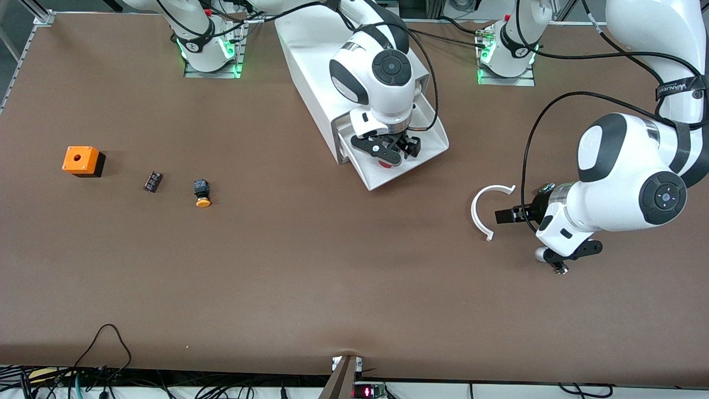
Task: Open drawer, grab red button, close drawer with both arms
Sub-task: 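Move the right gripper over the red button in the open drawer, then grasp the red mushroom button with the right gripper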
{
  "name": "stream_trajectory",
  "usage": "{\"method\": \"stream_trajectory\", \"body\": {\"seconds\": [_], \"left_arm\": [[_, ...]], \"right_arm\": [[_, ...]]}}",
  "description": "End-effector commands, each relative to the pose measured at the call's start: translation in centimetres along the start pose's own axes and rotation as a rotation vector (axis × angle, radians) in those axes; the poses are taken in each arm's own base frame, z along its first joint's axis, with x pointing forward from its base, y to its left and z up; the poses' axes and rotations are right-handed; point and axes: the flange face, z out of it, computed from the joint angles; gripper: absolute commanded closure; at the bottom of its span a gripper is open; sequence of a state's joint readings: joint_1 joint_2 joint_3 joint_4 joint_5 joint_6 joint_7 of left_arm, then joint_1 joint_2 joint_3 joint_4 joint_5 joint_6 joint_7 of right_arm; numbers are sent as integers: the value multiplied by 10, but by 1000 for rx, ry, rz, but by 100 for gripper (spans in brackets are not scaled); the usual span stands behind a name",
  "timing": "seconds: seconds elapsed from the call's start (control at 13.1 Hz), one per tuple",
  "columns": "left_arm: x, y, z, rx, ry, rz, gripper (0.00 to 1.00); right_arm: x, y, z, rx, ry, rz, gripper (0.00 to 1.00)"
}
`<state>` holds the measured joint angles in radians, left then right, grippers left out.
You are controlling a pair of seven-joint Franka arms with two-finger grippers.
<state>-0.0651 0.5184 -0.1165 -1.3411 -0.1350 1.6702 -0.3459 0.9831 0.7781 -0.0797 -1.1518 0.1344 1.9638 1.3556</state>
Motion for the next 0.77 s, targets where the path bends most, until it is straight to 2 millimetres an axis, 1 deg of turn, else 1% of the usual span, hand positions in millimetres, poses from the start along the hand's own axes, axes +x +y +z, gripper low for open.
{"method": "stream_trajectory", "body": {"seconds": [0.0,0.08,0.23,0.46,0.61,0.69], "left_arm": [[-5,0,-5,28,20,0,1],[-5,0,-5,28,20,0,1],[-5,0,-5,28,20,0,1],[-5,0,-5,28,20,0,1],[-5,0,-5,27,19,0,1],[-5,0,-5,27,19,-2,1]], "right_arm": [[-9,-6,7,-5,22,4,17],[-9,-6,11,-11,21,3,24],[-9,-6,12,-10,20,0,38],[-6,-6,12,-11,22,-9,67],[2,-5,-1,-3,26,-28,84],[5,-4,-14,6,32,-41,86]]}}
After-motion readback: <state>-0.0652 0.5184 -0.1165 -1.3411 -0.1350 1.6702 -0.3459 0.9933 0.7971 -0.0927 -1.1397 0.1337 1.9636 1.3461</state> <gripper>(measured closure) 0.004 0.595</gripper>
